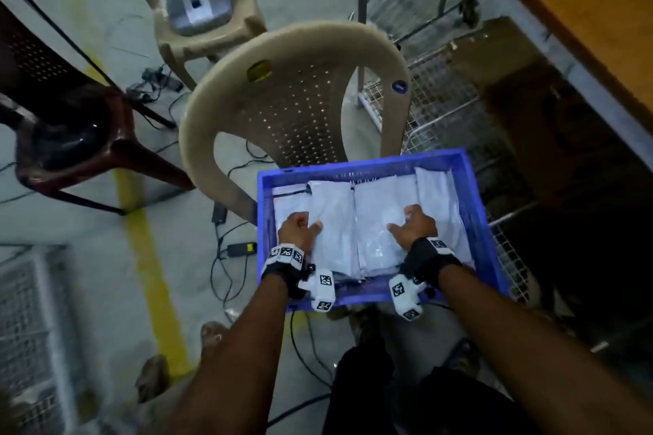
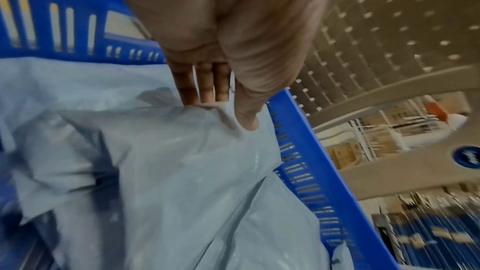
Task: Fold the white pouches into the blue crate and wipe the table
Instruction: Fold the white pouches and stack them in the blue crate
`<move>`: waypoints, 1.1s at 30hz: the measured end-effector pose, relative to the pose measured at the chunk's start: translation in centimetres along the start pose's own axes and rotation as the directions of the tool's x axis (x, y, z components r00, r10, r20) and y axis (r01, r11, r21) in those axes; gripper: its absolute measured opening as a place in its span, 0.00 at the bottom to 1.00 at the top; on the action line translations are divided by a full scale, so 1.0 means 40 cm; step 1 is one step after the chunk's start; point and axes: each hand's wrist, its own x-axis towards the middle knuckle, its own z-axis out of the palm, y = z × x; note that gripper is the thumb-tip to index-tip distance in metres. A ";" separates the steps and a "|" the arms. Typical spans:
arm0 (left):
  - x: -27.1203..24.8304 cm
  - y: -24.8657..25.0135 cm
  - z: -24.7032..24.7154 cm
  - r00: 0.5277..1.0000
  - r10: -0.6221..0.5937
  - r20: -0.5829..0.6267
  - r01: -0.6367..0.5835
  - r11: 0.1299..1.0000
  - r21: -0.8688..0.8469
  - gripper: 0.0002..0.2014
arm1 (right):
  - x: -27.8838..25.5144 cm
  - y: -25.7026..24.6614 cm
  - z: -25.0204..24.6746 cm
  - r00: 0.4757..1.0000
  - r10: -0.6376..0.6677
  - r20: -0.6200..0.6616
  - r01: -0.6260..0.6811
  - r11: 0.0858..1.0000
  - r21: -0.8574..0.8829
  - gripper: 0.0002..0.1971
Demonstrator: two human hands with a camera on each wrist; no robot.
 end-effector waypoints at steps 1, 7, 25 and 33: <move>-0.007 0.004 -0.003 0.999 0.031 -0.037 -0.032 0.999 -0.034 0.27 | -0.004 -0.002 0.001 0.999 -0.043 -0.027 0.042 0.997 -0.067 0.32; -0.010 0.047 0.009 0.971 0.174 0.162 -0.226 0.890 0.396 0.41 | 0.003 -0.035 0.021 0.977 -0.162 0.140 0.208 0.879 -0.429 0.37; -0.001 0.074 0.041 0.970 0.106 0.220 -0.191 0.890 0.414 0.46 | 0.034 -0.017 0.016 0.954 -0.234 0.188 0.289 0.888 -0.357 0.48; -0.177 0.283 -0.029 0.942 0.303 0.146 -0.316 0.946 0.077 0.21 | -0.130 -0.041 -0.263 0.939 -0.307 -0.158 0.314 0.949 0.025 0.24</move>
